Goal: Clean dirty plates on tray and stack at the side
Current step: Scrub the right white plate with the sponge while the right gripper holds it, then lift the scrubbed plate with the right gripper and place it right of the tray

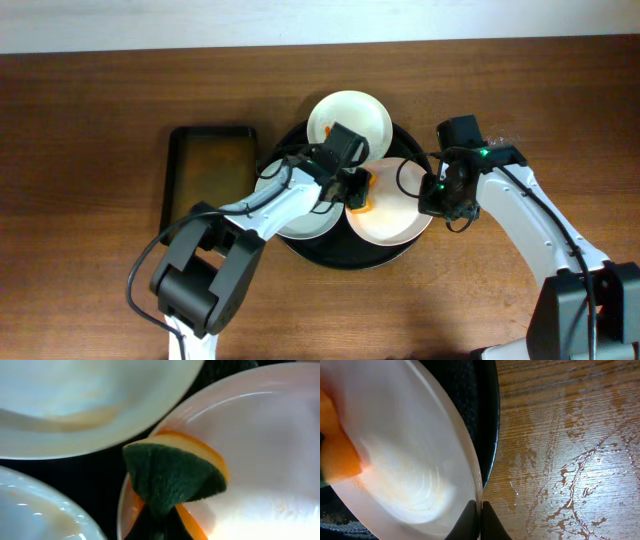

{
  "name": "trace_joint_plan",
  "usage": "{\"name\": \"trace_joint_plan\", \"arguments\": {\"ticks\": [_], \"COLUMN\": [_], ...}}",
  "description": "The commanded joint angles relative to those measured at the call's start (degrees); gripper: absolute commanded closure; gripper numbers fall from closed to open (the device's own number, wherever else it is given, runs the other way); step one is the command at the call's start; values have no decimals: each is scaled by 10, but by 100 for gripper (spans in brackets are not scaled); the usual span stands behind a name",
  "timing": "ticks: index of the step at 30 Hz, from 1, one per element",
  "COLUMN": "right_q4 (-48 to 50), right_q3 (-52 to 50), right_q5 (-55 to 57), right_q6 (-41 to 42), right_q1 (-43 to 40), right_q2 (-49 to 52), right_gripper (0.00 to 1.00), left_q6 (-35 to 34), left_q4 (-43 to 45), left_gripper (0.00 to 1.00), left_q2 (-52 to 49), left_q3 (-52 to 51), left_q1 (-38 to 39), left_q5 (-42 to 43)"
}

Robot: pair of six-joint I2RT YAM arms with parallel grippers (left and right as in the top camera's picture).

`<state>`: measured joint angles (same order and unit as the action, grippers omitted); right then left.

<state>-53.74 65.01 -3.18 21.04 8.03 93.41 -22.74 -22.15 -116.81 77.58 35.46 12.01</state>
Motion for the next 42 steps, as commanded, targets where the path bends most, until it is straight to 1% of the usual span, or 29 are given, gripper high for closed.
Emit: {"name": "trace_joint_plan", "arguments": {"ticks": [1, 2, 3, 5, 7, 9, 12, 14, 15, 17, 19, 20, 22, 24, 25, 30, 33, 34, 35, 36, 37, 40, 41, 42], "right_q4": [-3, -3, -3, -3, -3, -3, -5, -1, 9, 28, 34, 40, 45, 54, 54, 62, 62, 62, 56, 53, 51, 45, 49, 52], "right_q3": [0, 0, 0, 0, 0, 10, 37, 42, 43, 43, 43, 43, 43, 43, 43, 43, 43, 43, 43, 43, 45, 54, 54, 54], "right_q5": [0, 3, 4, 9, 11, 66, 161, 239, 259, 362, 419, 469, 546, 600, 609, 609, 601, 586, 562, 519, 445, 254, 162, 113], "right_q6": [5, 5, 5, 5, 5, -10, -56, -69, -90, -124, -138, -138, -137, -137, -137, -132, -80, -75, -52, -40, -31, -29, -29, -29], "right_q1": [2, 2, 2, 2, 2, 2, 2, 3, 9, 57, 100, 144, 203, 247, 253, 253, 245, 231, 209, 184, 142, -7, -88, -137], "right_q2": [0, 0, 0, 0, -1, -14, -67, -116, -137, -165, -164, -164, -164, -164, -164, -164, -164, -164, -165, -165, -166, -166, -165, -165], "right_gripper": [96, 96, 96, 96, 96, 96, 96, 96, 96, 96, 96, 96, 96, 96, 96, 96, 96, 96, 96, 96, 96, 96, 96, 96], "left_q6": [44, 44, 44, 44, 44, 44, 44, 44, 44, 43, 44, 44, 44, 44, 44, 44, 44, 44, 44, 44, 44, 44, 44, 44], "left_q4": [-11, -11, -20, -65, -99, -138, -197, -237, -253, -265, -265, -265, -265, -265, -265, -265, -265, -265, -265, -265, -266, -265, -265, -265], "left_gripper": [100, 100, 100, 100, 100, 100, 100, 100, 100, 100, 100, 100, 100, 100, 100, 100, 100, 100, 100, 100, 100, 100, 100, 100], "left_q2": [52, 84, 129, 189, 201, 203, 225, 245, 255, 268, 271, 271, 271, 271, 271, 271, 271, 271, 271, 271, 271, 271, 271, 271], "left_q3": [23, 23, 23, 23, 23, 23, 23, 23, 23, 23, 23, 23, 23, 23, 23, 23, 23, 23, 23, 23, 23, 23, 23, 23], "left_q1": [-10, -11, -14, -17, -17, -31, -88, -139, -170, -204, -210, -210, -210, -210, -210, -210, -210, -210, -210, -210, -210, -210, -210, -210], "left_q5": [-14, -14, -33, -103, -127, -133, -134, -133, -133, -133, -133, -133, -133, -133, -133, -133, -133, -133, -133, -133, -133, -133, -133, -133]}}
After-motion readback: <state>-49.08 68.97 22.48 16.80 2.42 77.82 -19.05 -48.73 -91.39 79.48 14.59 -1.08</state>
